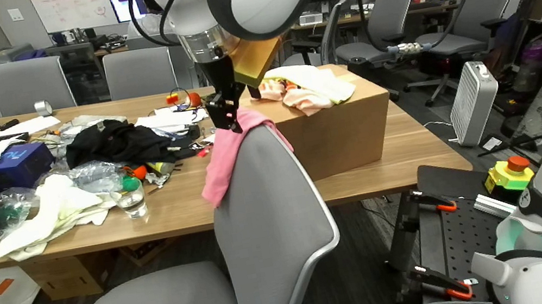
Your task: Put the peach shirt, the green towel and the pink shirt on the top of the box
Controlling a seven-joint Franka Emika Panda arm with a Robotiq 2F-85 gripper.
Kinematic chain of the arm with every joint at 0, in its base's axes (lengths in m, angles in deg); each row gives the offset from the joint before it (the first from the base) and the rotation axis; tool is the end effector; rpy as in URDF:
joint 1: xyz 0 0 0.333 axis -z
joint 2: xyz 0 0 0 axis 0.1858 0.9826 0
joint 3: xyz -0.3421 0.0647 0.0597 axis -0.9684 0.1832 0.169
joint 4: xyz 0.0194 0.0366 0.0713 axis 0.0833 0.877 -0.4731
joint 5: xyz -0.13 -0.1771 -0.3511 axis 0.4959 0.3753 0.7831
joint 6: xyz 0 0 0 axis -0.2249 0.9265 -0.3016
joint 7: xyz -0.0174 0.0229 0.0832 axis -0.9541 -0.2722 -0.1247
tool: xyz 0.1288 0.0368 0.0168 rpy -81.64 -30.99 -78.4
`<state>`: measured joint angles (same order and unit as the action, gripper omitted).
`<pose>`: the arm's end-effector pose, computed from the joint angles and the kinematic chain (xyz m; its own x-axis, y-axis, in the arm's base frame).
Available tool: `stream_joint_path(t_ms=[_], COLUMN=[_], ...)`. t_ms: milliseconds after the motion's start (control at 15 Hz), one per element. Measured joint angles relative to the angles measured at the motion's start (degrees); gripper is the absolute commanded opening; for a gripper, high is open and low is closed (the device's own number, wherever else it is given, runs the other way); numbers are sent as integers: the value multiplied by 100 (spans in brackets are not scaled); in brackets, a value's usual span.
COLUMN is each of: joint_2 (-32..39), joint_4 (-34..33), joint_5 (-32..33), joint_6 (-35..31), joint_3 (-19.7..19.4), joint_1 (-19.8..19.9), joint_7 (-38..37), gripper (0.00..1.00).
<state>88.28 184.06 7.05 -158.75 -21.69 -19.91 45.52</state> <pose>0.5914 0.1241 0.4159 0.9971 -0.0385 0.0661 -0.0628 -0.9062 0.4181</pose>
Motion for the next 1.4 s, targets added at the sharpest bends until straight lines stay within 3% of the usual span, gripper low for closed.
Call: stream_joint_path(t_ms=[1400], joint_2=[1112], joint_4=[-1041], joint_5=[-192], joint_6=[-58], joint_3=[-545], joint_1=[2], joint_7=[-2], gripper=[100])
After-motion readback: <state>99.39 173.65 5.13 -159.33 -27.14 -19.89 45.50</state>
